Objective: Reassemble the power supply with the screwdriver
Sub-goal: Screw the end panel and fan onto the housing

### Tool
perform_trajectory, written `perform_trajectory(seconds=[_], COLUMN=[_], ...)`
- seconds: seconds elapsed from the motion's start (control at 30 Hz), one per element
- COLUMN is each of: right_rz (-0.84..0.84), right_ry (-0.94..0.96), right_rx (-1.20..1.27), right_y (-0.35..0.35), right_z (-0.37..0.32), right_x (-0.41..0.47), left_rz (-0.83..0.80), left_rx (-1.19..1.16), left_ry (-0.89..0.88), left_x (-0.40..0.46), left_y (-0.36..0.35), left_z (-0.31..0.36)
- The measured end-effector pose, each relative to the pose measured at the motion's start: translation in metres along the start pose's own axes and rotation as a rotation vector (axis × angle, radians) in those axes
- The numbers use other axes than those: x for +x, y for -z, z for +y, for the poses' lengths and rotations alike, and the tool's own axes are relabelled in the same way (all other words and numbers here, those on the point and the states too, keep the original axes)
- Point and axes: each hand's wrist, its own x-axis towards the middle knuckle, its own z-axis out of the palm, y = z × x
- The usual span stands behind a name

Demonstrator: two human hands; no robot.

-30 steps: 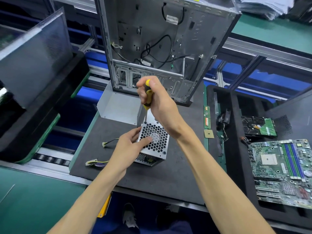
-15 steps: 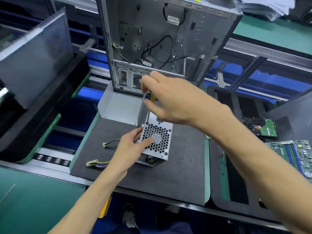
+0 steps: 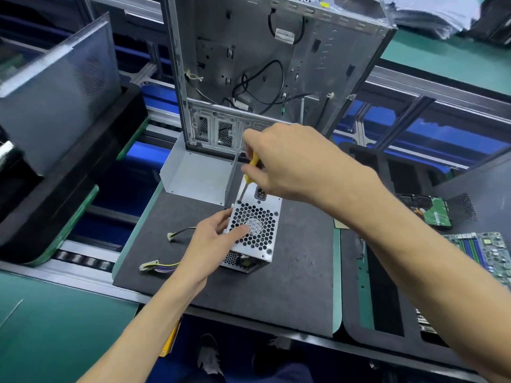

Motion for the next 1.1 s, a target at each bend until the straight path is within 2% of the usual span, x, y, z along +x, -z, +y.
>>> perform_trajectory(seconds=[0.17, 0.3, 0.47, 0.63, 0.7, 0.77, 0.93, 1.1], right_rz=[-0.117, -0.073, -0.06, -0.052, -0.042, -0.029, -0.063, -0.105], right_ry=[0.182, 0.265, 0.22, -0.052, -0.123, -0.107, 0.148, 0.141], right_rx=[-0.014, -0.141, -0.109, 0.08, 0.085, 0.018, -0.118, -0.133], right_y=[0.012, 0.013, 0.007, -0.002, -0.004, -0.003, 0.009, 0.012], right_z=[0.004, 0.005, 0.005, -0.001, -0.004, -0.006, -0.003, -0.003], right_x=[0.001, 0.002, -0.001, -0.004, -0.005, -0.005, 0.0, 0.003], left_rz=[0.008, 0.015, 0.011, 0.015, 0.021, 0.02, 0.014, 0.01], left_rx=[0.004, 0.004, 0.002, 0.003, 0.0, -0.003, -0.013, -0.025], left_ry=[-0.003, -0.008, -0.017, -0.021, -0.02, -0.021, -0.024, -0.019], left_x=[0.0, 0.0, 0.001, 0.001, 0.002, 0.002, 0.001, 0.002], left_y=[-0.002, -0.003, -0.002, -0.003, -0.003, -0.003, -0.004, -0.005], left_z=[0.001, 0.0, -0.003, -0.005, -0.004, -0.003, -0.004, -0.005])
